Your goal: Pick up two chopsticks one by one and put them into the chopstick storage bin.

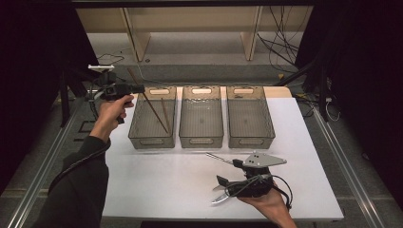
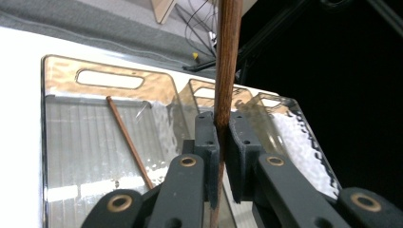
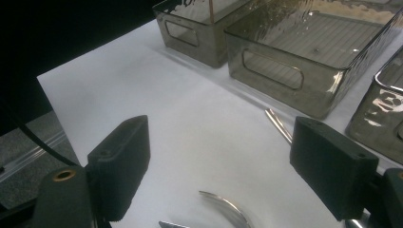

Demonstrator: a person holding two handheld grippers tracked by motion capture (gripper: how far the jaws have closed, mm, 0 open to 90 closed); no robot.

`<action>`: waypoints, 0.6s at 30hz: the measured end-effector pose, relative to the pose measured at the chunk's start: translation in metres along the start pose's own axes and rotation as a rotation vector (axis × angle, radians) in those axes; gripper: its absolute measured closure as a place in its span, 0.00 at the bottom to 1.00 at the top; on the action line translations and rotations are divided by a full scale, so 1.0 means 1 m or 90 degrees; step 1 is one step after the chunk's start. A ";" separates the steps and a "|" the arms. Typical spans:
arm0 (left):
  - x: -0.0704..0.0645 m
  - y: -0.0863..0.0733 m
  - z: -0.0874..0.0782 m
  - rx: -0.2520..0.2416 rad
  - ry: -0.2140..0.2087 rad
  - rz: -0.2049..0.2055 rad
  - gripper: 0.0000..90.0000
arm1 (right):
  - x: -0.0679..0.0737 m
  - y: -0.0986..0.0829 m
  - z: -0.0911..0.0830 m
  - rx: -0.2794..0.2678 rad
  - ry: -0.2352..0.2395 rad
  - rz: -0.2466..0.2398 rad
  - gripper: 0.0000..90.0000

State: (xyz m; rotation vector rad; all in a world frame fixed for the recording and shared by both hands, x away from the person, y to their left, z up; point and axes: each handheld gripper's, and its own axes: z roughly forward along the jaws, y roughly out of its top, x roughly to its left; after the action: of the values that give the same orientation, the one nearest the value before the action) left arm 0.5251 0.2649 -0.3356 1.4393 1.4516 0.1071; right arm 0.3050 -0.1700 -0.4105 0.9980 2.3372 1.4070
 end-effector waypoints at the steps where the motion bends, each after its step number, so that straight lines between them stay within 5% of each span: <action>1: 0.001 -0.001 0.003 0.005 0.005 -0.003 0.94 | 0.000 0.000 0.000 0.000 0.001 0.002 0.24; 18: 0.005 -0.011 0.038 0.066 0.041 -0.005 0.93 | -0.004 -0.001 -0.002 0.000 0.005 0.007 0.24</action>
State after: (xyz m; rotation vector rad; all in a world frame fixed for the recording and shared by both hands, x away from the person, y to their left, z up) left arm 0.5447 0.2439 -0.3634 1.5256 1.5338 0.0749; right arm 0.3063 -0.1740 -0.4109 1.0088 2.3401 1.4172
